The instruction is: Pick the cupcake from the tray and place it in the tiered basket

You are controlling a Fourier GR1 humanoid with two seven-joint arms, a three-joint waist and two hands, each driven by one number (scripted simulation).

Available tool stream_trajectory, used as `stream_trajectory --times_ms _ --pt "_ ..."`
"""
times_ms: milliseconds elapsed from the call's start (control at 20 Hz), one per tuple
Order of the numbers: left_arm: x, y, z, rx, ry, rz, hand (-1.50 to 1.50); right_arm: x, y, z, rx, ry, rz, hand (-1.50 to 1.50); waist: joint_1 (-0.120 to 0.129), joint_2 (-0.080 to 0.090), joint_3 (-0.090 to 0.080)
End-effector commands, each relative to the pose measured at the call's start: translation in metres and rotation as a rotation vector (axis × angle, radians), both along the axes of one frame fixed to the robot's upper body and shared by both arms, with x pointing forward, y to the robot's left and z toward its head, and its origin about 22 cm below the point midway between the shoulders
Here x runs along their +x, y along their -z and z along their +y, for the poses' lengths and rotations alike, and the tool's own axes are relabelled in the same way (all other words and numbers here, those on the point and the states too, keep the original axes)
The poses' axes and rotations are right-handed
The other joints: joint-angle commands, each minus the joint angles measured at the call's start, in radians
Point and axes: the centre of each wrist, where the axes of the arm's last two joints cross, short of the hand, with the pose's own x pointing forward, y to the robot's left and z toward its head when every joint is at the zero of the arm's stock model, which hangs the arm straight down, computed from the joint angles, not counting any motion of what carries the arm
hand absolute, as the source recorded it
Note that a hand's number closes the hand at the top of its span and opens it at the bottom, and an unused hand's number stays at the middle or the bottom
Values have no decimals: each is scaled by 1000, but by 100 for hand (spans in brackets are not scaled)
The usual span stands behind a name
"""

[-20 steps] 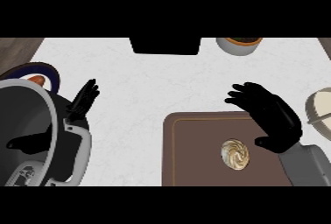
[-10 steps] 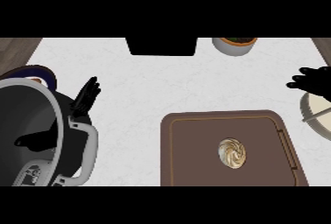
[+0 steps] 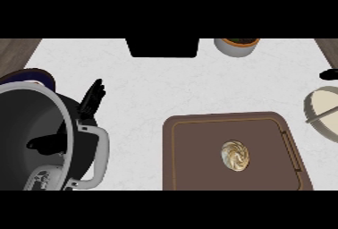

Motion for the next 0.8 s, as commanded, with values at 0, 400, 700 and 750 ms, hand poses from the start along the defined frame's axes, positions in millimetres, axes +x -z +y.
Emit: stream_trajectory --times_ms 0,400,700,750 --pt "-1 -4 -14 -1 -171 -24 0 -20 -16 19 -212 -76 -113 -150 -2 3 -1" --pt "-2 -18 -32 17 -202 -26 0 -39 9 48 -282 -96 -161 -150 -3 5 -3" --pt "2 -23 -34 2 -186 -15 0 -51 13 61 -416 -109 -176 -150 -7 6 -4" --pt "5 -12 -29 21 -187 -30 0 -54 19 65 -419 -120 -176 -150 -10 8 -4"
